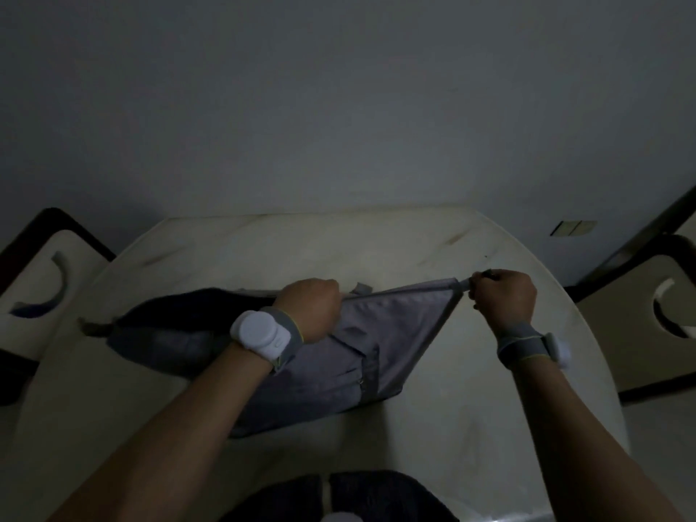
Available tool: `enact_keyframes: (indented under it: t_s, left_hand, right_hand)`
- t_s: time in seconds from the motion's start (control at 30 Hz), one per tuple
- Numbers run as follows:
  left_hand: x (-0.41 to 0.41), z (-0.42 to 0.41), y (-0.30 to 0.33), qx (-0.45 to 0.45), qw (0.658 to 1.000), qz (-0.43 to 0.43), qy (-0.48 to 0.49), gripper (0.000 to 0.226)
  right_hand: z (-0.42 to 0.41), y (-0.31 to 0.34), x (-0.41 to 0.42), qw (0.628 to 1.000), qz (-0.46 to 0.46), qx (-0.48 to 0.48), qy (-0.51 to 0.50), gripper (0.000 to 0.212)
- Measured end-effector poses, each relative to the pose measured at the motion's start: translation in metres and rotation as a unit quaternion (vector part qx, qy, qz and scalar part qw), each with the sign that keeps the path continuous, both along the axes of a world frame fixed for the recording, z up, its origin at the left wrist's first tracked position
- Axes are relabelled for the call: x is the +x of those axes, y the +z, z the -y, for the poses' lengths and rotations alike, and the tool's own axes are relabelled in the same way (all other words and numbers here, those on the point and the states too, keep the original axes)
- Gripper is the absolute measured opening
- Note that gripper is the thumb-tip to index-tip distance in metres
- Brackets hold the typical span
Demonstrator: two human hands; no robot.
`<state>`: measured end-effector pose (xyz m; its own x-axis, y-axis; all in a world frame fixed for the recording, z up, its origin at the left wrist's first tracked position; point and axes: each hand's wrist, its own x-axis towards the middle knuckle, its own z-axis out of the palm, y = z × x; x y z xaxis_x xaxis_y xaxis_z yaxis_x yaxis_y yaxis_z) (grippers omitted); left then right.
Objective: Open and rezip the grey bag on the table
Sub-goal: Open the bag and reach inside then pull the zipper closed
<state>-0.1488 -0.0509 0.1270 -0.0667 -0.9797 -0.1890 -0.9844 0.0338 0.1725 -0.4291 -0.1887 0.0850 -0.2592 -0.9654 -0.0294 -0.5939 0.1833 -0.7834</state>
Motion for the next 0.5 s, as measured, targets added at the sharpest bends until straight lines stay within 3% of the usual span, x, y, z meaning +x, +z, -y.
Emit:
enact_keyframes:
  t_s: [0.2, 0.27, 0.33, 0.43, 0.5]
  left_hand:
    - [0.037, -0.034, -0.013, -0.046, 0.996, 0.03, 0.068, 0.011]
    - [0.039, -0.041, -0.023, -0.058, 0.996, 0.005, 0.071, 0.013]
    - [0.039, -0.05, -0.029, -0.056, 0.991, -0.063, 0.1, 0.016]
    - [0.042, -0.067, -0.039, -0.018, 0.988, -0.06, 0.143, 0.034]
    - [0.043, -0.08, -0.042, 0.012, 0.985, -0.053, 0.162, 0.047]
  right_hand:
    - [-0.003, 0.01, 0.023, 0.998, -0.061, 0.0, 0.03, 0.032]
    - [-0.02, 0.021, 0.041, 0.987, -0.145, -0.039, 0.058, 0.024]
    - [-0.048, 0.03, 0.062, 0.965, -0.207, -0.133, 0.086, 0.028]
    - [-0.107, 0.028, 0.097, 0.92, -0.217, -0.249, 0.212, 0.029]
    - [-0.144, 0.013, 0.119, 0.887, -0.209, -0.209, 0.354, 0.016]
